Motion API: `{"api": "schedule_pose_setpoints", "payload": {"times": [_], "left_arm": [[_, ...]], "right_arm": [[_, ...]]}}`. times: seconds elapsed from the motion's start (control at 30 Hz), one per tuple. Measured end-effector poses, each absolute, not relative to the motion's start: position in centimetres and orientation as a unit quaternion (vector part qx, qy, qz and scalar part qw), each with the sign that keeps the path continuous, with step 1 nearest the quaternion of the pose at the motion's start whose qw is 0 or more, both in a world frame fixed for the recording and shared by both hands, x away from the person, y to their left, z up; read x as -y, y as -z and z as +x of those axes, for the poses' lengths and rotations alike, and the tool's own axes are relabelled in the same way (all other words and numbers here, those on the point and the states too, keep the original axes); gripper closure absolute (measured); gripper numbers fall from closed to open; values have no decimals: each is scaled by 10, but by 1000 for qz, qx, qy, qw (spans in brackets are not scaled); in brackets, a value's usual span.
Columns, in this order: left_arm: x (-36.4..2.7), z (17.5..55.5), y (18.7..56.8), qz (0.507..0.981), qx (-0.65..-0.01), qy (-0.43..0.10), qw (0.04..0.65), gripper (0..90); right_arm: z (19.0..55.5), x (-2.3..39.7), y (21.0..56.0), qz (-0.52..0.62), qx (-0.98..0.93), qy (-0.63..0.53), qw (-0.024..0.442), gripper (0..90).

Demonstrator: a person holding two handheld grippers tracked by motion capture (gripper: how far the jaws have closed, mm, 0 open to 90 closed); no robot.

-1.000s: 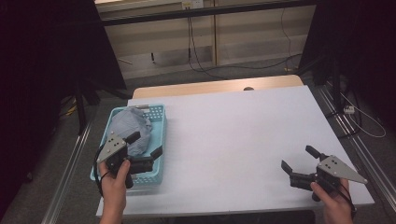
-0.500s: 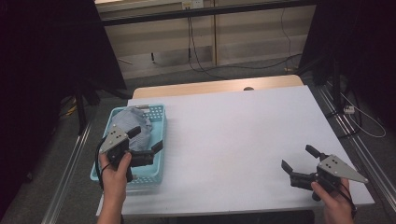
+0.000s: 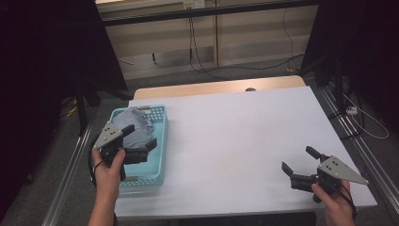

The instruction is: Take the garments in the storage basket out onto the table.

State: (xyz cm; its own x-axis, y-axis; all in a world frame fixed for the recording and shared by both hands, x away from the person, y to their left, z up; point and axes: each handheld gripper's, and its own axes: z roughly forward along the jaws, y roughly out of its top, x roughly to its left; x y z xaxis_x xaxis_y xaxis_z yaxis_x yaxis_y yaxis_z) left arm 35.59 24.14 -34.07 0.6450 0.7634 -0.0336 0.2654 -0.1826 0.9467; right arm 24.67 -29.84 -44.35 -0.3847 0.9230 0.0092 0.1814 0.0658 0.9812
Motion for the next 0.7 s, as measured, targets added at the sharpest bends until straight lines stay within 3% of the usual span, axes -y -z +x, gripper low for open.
{"api": "schedule_pose_setpoints", "payload": {"times": [0.7], "left_arm": [[-250,384,347,729,-365,-224,535,23]], "right_arm": [[246,301,443,431,-639,-532,350,11]]}}
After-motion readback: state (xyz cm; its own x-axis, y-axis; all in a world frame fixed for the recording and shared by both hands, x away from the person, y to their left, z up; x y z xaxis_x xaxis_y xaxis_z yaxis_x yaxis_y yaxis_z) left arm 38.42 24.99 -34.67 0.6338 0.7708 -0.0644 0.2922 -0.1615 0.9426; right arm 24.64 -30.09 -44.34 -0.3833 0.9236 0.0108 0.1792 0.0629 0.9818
